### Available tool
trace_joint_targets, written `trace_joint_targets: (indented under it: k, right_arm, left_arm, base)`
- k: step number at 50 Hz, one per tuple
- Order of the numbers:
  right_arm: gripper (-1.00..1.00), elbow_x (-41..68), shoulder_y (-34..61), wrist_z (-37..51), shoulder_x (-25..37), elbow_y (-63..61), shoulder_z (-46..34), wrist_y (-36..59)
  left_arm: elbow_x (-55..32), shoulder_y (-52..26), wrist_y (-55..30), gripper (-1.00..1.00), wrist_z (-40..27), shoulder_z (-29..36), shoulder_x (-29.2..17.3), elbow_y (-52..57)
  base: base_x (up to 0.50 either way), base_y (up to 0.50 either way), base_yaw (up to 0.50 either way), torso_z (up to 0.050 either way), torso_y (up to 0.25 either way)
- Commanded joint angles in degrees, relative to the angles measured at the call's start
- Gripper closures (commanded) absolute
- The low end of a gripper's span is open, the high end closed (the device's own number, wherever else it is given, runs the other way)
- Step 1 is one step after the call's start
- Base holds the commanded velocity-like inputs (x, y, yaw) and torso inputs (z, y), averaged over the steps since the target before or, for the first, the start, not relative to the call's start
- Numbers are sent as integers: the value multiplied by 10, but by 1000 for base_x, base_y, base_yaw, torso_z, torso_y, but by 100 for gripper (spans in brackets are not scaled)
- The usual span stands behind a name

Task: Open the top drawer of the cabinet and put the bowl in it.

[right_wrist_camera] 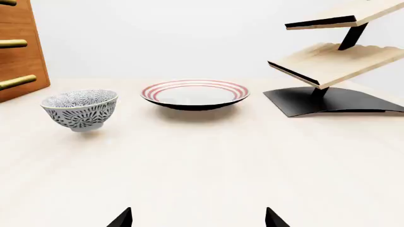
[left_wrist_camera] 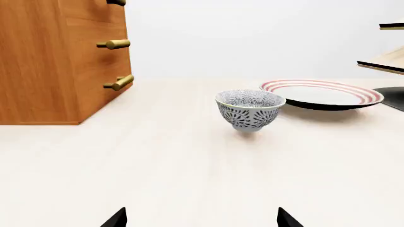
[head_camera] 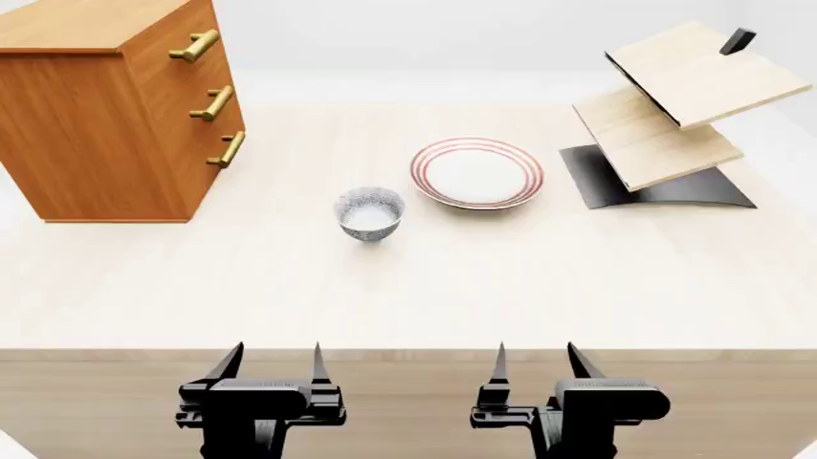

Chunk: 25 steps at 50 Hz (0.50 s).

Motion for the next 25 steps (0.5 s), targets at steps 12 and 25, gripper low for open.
trace_joint_targets:
  k: [12, 25]
  right_arm:
    - [-100, 20, -2, 34, 30, 2, -26, -7]
    - [-100, 36, -2, 43, 40, 2, -37, -6]
  left_arm:
    - [-17, -9, -14, -100, -40, 40, -24, -15]
    - [-26, -10, -21, -100, -58, 55, -37, -12]
  base:
    - [0, 0, 0, 24, 0]
    - [0, 0, 0, 50, 0]
